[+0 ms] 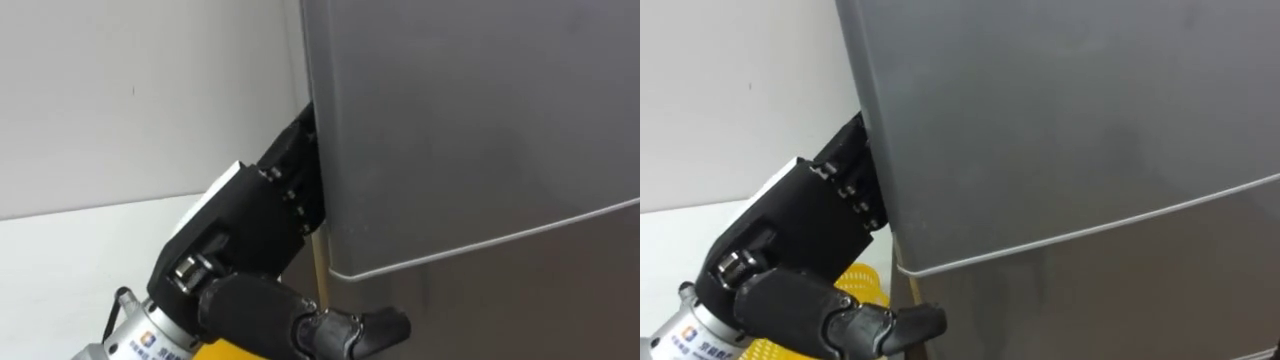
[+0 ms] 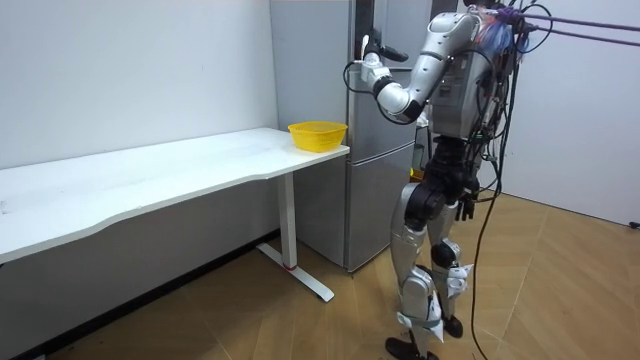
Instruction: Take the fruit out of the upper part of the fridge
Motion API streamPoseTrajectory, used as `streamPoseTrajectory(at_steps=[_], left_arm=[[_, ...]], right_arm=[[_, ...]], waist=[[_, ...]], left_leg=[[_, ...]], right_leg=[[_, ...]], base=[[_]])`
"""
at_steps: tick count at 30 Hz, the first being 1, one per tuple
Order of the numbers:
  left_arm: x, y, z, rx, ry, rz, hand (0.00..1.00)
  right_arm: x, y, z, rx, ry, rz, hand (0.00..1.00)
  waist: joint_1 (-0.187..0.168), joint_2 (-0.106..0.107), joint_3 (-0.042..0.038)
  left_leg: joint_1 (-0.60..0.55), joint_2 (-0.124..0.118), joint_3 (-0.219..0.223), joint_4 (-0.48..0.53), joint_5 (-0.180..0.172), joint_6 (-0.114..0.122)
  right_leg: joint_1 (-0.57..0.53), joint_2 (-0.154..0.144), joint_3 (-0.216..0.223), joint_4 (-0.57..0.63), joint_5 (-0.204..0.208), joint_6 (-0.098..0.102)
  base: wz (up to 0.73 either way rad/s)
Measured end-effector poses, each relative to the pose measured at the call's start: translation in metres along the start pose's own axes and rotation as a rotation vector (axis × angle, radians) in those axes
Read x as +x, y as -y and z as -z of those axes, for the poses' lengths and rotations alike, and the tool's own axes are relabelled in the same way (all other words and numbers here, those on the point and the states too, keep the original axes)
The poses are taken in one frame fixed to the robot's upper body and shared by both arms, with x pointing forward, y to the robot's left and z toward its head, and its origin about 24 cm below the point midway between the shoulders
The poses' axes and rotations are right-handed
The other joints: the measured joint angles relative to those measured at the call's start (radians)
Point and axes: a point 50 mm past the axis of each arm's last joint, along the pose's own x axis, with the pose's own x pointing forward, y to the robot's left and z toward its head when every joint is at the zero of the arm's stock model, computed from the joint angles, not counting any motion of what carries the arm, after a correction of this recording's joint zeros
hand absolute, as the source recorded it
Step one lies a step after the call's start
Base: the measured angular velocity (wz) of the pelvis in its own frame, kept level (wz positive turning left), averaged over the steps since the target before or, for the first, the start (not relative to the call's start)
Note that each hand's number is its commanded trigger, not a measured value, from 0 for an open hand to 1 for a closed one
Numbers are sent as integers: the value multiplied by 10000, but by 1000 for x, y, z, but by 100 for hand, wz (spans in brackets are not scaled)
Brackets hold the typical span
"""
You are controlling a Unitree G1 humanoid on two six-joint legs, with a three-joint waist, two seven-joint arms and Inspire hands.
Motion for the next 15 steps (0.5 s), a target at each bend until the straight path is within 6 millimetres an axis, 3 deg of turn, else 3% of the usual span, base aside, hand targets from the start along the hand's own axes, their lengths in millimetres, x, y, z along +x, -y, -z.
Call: streamPoseTrajectory(at_steps=[12,15], left_arm=[[2,5,0,-148,197,279,0],[2,4,0,-168,189,276,0]], right_arm=[[0,2,0,249,14,122,0],[0,3,0,227,-8,142,0]], waist=[[-12,86,-22],[-11,103,-11]], left_leg=[[-255,0,78,159,12,29],[-248,3,344,166,12,30]], right_leg=[[-129,-51,42,29,14,35],[-145,-42,147,34,14,36]], base=[[4],[-1]])
